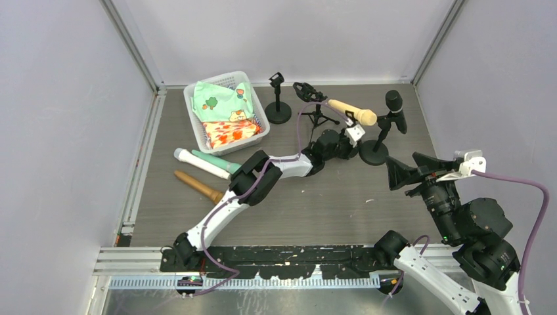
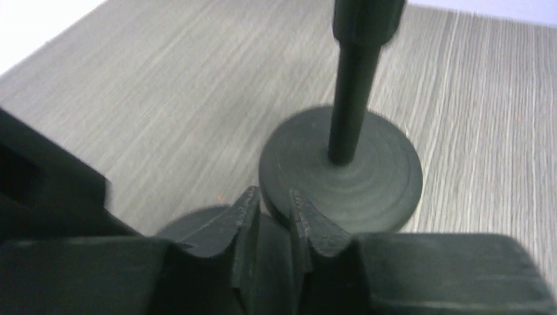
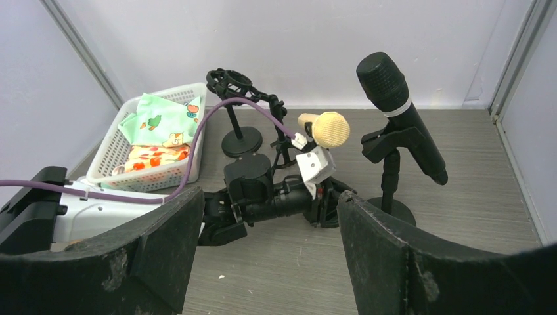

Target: Attach the microphones to the stand

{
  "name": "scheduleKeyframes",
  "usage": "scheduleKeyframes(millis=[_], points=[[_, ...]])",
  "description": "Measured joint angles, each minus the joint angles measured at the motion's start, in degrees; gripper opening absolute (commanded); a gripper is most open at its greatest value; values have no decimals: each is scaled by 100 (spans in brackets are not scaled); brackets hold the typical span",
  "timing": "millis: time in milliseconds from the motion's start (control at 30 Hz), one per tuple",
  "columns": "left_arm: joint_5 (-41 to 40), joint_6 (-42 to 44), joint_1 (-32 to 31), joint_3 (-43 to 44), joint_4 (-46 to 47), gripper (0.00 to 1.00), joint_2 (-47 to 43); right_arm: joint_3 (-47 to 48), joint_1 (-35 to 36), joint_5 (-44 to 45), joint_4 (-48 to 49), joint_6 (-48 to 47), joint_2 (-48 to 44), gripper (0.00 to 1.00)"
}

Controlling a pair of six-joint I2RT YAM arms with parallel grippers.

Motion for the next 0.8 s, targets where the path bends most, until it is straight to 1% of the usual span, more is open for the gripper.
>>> scheduleKeyframes(millis=[100, 167, 300, 533, 700, 800], points=[[57, -13, 0, -452, 166, 49, -90, 0, 0, 22, -2, -2, 0, 79], [85, -28, 0, -789, 391, 53, -164, 0, 0, 24, -2, 0, 0, 79], [44, -81, 0, -1447, 619, 54, -542, 0, 0, 24, 0, -2, 0, 79], [-310, -138, 0, -2264, 846, 54, -1010, 0, 0, 22, 0, -2, 0, 79], [-627, -214, 0, -2830, 813, 54, -1399, -9, 0, 24, 0, -4, 0, 79], [-769, -256, 0, -3003, 688, 54, -1574, -17, 0, 22, 2, -13, 0, 80]])
